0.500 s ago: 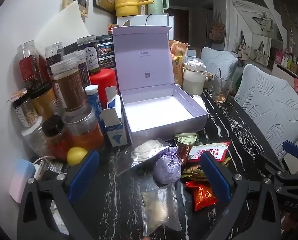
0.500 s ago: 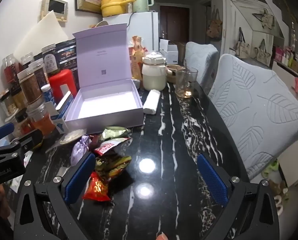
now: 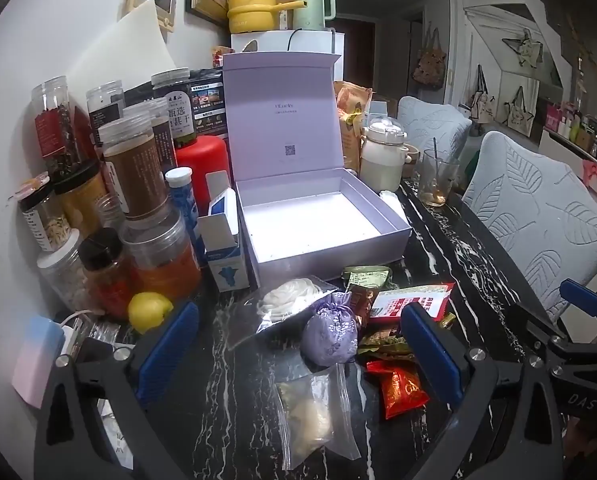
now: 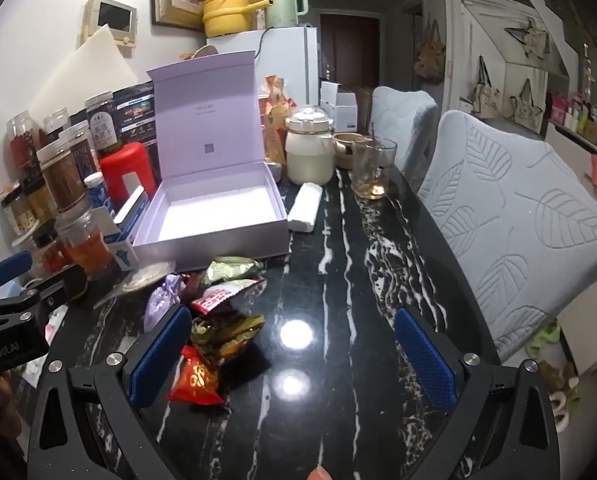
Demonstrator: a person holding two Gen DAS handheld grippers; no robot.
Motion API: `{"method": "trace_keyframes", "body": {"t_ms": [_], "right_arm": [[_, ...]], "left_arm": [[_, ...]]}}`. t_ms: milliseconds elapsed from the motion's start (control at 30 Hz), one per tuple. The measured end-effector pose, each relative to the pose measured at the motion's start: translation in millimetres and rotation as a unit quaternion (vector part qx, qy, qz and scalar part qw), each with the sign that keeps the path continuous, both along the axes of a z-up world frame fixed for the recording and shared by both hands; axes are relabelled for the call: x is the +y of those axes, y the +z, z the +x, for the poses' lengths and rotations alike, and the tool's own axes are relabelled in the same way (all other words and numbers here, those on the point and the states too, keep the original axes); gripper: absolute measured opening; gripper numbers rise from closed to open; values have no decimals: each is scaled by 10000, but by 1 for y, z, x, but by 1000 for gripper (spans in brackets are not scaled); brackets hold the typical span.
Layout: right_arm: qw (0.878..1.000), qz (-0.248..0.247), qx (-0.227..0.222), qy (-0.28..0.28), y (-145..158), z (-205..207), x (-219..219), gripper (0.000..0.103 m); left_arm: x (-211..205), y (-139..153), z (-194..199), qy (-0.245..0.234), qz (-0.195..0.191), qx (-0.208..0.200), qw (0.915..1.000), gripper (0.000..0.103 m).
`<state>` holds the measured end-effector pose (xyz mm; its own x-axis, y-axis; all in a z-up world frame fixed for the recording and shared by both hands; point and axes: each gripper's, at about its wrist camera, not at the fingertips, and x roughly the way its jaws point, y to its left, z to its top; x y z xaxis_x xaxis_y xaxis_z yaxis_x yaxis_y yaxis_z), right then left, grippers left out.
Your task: Organize soft objects
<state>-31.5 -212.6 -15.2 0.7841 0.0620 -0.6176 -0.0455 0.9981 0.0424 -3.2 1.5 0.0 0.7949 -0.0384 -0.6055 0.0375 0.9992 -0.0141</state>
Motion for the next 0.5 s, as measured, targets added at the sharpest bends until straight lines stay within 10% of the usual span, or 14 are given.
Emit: {"method": "trace_keyframes", "body": {"t_ms": [500], "right_arm": [[10000, 28, 45, 45, 0, 4, 2, 103]], "left_arm": [[1, -5, 2, 0, -16, 95, 10000, 103]]}}
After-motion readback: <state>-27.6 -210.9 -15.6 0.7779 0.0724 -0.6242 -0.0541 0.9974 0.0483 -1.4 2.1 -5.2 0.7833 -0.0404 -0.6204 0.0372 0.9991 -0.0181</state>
